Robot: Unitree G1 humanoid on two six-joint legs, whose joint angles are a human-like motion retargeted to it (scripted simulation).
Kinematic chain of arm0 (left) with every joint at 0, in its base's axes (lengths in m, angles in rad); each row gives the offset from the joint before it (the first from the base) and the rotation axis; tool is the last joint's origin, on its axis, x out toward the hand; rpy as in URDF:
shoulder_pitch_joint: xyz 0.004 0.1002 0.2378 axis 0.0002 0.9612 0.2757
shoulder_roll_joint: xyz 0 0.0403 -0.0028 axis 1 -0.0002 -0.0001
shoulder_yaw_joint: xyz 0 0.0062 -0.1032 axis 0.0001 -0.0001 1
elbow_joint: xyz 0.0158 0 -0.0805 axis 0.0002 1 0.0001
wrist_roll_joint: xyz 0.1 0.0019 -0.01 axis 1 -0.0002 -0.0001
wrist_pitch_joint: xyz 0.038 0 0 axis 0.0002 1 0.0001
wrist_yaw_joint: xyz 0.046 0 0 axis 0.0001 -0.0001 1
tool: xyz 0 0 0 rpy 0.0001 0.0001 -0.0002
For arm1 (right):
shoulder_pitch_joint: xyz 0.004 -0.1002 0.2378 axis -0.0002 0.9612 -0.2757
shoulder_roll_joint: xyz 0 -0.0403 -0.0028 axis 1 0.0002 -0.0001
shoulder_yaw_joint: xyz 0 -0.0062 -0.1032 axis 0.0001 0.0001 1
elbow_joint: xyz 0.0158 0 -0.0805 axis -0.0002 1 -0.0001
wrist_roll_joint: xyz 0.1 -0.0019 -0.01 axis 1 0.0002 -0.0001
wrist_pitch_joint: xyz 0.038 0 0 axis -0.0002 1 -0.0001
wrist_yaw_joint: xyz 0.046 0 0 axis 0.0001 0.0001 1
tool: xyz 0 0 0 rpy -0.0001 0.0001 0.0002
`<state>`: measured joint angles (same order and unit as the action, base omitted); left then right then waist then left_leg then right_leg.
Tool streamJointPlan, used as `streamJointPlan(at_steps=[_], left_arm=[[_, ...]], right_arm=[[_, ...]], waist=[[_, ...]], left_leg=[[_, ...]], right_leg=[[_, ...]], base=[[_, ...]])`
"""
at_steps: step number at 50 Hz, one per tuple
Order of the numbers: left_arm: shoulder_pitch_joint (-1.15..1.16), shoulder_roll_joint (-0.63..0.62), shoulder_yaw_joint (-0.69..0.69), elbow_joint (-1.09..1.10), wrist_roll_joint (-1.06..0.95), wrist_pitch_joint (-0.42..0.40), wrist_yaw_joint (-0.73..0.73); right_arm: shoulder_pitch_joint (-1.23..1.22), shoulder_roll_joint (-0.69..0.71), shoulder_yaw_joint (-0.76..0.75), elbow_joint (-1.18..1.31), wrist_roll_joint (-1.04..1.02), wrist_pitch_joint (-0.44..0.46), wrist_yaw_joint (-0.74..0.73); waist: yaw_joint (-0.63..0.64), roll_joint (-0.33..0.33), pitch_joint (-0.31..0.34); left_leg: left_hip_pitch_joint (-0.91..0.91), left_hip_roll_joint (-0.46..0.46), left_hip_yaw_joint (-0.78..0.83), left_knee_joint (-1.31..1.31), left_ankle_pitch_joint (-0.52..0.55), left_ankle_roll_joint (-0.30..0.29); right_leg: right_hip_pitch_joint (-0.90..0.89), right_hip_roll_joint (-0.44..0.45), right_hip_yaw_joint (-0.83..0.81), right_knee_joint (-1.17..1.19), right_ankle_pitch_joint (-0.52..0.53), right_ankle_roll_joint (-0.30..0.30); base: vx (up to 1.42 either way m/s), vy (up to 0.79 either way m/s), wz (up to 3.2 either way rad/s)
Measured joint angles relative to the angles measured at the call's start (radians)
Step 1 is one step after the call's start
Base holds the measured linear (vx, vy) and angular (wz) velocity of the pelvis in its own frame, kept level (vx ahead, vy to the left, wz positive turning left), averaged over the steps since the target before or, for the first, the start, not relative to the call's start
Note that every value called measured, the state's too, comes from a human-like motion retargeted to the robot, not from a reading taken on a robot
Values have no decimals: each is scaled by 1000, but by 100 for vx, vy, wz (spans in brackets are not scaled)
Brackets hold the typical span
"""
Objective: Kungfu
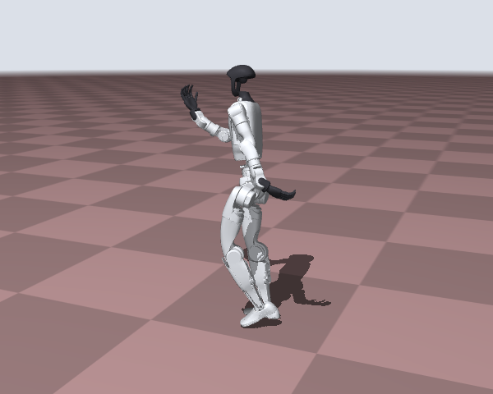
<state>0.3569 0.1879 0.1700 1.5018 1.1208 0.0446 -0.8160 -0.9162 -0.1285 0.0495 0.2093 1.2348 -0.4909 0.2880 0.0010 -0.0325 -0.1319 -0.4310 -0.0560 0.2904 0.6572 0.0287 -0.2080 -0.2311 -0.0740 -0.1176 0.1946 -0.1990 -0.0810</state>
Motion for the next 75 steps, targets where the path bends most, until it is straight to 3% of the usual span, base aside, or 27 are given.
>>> streamJointPlan(at_steps=[3,7,15,20,24,25,28,29,32,34,37,40,45,47,50,52,54,57,60,64,68,71,73,75], left_arm=[[18,3,-11,8,84,12,-41],[40,11,-8,7,110,27,-4],[76,14,41,6,48,25,28],[130,2,88,25,8,53,120],[166,-2,154,46,-42,67,201],[170,-2,173,51,-55,73,222],[165,9,233,84,-120,70,294],[157,16,248,96,-148,72,323],[93,43,282,125,-249,76,408],[-5,63,288,127,-305,63,443],[-148,82,260,100,-360,7,495],[-310,116,190,57,-359,-80,518],[-596,161,20,-92,-290,-256,502],[-700,168,-28,-167,-271,-343,514],[-863,184,-90,-280,-279,-473,544],[-966,184,-104,-365,-274,-558,565],[-1061,195,-129,-462,-280,-650,590],[-1192,235,-199,-625,-313,-757,661],[-1306,342,-276,-802,-335,-838,811],[-1457,543,-352,-1028,-259,-864,1107],[-1580,681,-414,-1164,-192,-848,1272],[-1644,728,-455,-1195,-198,-856,1263],[-1675,743,-483,-1217,-174,-843,1281],[-1706,756,-502,-1230,-122,-814,1343]], right_arm=[[7,-14,4,1,-14,-10,-12],[16,-33,-16,-10,-44,-31,-26],[-1,-57,-30,-16,-52,-45,-33],[3,-50,-28,-1,-48,-51,-48],[17,-39,-33,19,-45,-51,-60],[21,-38,-35,26,-42,-50,-61],[54,-46,-56,56,-36,-26,-50],[73,-52,-59,70,-42,-20,-41],[155,-68,-72,126,-103,-6,11],[205,-76,-96,202,-189,-2,49],[280,-85,-155,389,-345,40,89],[372,-60,-235,594,-521,110,113],[521,-112,-349,1064,-840,166,138],[578,-146,-370,1268,-1019,248,73],[681,-167,-411,1490,-1286,413,-67],[823,-147,-446,1491,-1430,499,-116],[964,-133,-460,1491,-1542,523,-105],[1178,-114,-420,1458,-1607,495,-46],[1389,-90,-395,1416,-1640,447,-37],[1605,-72,-489,1469,-1716,433,-80],[1770,-81,-584,1491,-1658,560,0],[1843,-77,-636,1491,-1591,637,82],[1852,-64,-654,1491,-1527,643,130],[1817,-50,-662,1491,-1440,581,154]], waist=[[-12,-7,-43],[8,-7,-70],[122,-19,-4],[101,-50,-6],[104,-88,-32],[110,-97,-36],[139,-117,-59],[135,-124,-77],[139,-143,-135],[161,-116,-143],[157,-60,-162],[139,-48,-173],[31,-21,-125],[-30,-17,-98],[-101,1,-69],[-151,15,-50],[-201,28,-31],[-274,53,3],[-352,79,33],[-452,105,57],[-496,114,52],[-528,118,15],[-530,138,-18],[-536,147,-15]], left_leg=[[-73,34,69,87,-27,1],[-157,39,39,1,-25,-20],[-230,119,-4,-424,81,113],[-273,122,59,-575,-34,224],[-275,140,109,-481,-85,298],[-269,141,111,-438,-97,313],[-244,135,137,-449,76,314],[-250,123,124,-429,91,319],[-310,128,60,-332,40,306],[-303,205,63,-303,-6,281],[-241,239,46,-315,-65,274],[-168,192,54,-355,-96,292],[52,42,-6,-459,-143,335],[140,-20,-45,-486,-162,353],[218,-49,-90,-492,-190,357],[261,-61,-123,-487,-212,355],[301,-71,-155,-481,-233,354],[364,-76,-200,-475,-265,347],[423,-65,-239,-463,-302,332],[502,-37,-254,-461,-339,293],[576,-31,-245,-460,-370,251],[602,-38,-253,-444,-374,219],[591,-25,-249,-436,-354,198],[596,-3,-237,-440,-319,181]], right_leg=[[20,5,-17,-15,-28,-8],[53,43,-25,-27,-63,-13],[183,99,13,-43,-129,-12],[250,74,-27,-71,-155,18],[270,39,-57,-59,-135,92],[279,30,-62,-56,-121,119],[312,14,-71,-46,-34,213],[315,4,-82,-37,14,251],[277,0,-107,21,240,343],[219,55,-161,105,399,343],[146,79,-283,265,531,343],[58,21,-299,398,394,343],[-39,-14,-198,419,162,343],[-68,-57,-149,392,104,323],[-136,-71,-79,301,96,248],[-174,-78,-30,232,112,196],[-206,-85,23,160,162,154],[-241,-95,82,52,254,105],[-262,-101,107,-46,255,77],[-268,-86,118,-108,165,66],[-254,-54,165,-55,114,143],[-266,-60,128,-20,271,197],[-329,-34,134,45,360,172],[-369,-4,112,123,340,129]], base=[[38,-19,44],[35,-16,25],[42,-9,-23],[65,-2,31],[57,-2,5],[100,5,-25],[84,6,-18],[120,14,33],[94,-5,0],[53,-27,-20],[70,-5,18],[92,21,46],[72,18,140],[67,11,148],[53,-5,100],[51,-10,93],[59,-20,97],[56,-27,81],[51,-33,43],[52,-37,6],[64,-51,-20],[57,-51,-2],[38,-42,-3],[45,-50,7]])
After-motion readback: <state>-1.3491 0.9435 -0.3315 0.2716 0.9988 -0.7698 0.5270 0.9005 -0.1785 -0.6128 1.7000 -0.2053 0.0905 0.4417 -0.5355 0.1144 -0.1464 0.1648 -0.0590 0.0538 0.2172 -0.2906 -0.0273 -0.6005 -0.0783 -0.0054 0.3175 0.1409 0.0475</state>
